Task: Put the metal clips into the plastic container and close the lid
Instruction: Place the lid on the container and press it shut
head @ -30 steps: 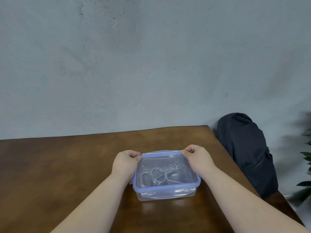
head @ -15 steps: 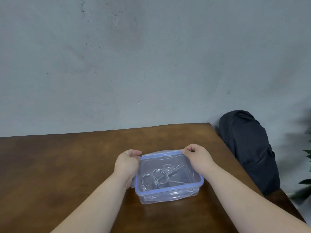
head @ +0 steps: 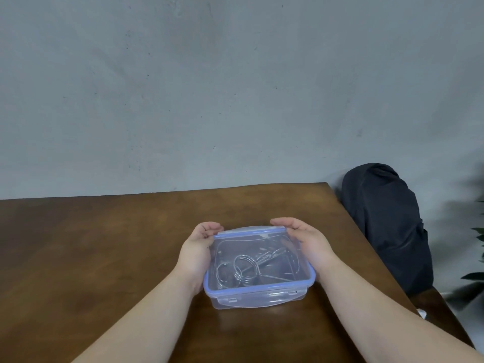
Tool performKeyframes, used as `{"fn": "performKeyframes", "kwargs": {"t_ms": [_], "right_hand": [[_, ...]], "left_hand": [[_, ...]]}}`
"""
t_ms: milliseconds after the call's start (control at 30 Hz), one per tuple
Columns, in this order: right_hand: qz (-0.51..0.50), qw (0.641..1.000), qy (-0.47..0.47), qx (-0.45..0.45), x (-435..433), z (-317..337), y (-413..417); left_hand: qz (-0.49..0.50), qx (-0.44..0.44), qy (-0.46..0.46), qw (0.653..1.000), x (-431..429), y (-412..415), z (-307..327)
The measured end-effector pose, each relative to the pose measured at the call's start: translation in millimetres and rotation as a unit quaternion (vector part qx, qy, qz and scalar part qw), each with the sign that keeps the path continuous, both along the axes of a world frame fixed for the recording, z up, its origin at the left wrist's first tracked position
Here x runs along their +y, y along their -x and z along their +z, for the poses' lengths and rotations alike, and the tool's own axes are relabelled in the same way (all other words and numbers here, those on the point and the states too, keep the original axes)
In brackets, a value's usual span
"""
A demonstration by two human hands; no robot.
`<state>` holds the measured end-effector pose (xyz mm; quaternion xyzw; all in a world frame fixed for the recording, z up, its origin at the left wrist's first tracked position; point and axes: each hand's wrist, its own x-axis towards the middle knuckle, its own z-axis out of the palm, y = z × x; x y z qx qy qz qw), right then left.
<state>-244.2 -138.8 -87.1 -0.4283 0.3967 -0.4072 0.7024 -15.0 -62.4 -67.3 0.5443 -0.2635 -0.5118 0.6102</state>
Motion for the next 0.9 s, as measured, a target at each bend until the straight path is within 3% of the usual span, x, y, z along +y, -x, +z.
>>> {"fn": "performKeyframes", "kwargs": {"t_ms": [100, 133, 200, 267, 333, 400, 500, 700, 800, 900], "right_hand": [[0.034, 0.993, 0.042, 0.107, -2.0, 4.0, 4.1], [0.051, 0.985, 0.067, 0.151, -2.1, 5.5, 6.7], [0.094, 0.963, 0.125, 0.221, -0.9, 9.7, 13.3], [0.150, 0.908, 0.215, 0.327, 3.5, 19.0, 20.6], [0.212, 0.823, 0.292, 0.439, 9.7, 31.5, 24.2], [0.284, 0.746, 0.313, 0.515, 17.4, 44.0, 21.8], [0.344, 0.658, 0.303, 0.598, 23.5, 57.3, 12.8], [0.363, 0.561, 0.326, 0.669, 28.4, 67.3, -8.3], [0.353, 0.535, 0.342, 0.687, 34.7, 69.9, -14.5], [0.346, 0.547, 0.326, 0.689, 40.8, 63.7, -15.5]], "left_hand": [[-0.062, -0.152, -0.016, 0.986, -1.5, -5.4, -3.9], [-0.087, -0.241, -0.013, 0.967, 0.9, -7.2, -1.6], [-0.174, -0.419, -0.013, 0.891, 7.7, -12.6, 5.5], [-0.268, -0.552, -0.032, 0.789, 12.7, -16.1, 12.5], [-0.337, -0.634, -0.058, 0.694, 19.7, -13.9, 21.8], [-0.379, -0.658, -0.093, 0.644, 23.8, -8.3, 27.9], [-0.388, -0.659, -0.126, 0.632, 24.4, 0.1, 32.5], [-0.390, -0.713, -0.149, 0.563, 26.8, 20.2, 40.9], [-0.383, -0.716, -0.147, 0.565, 27.8, 21.3, 39.0], [-0.365, -0.714, -0.132, 0.583, 33.2, 20.9, 35.3]]}}
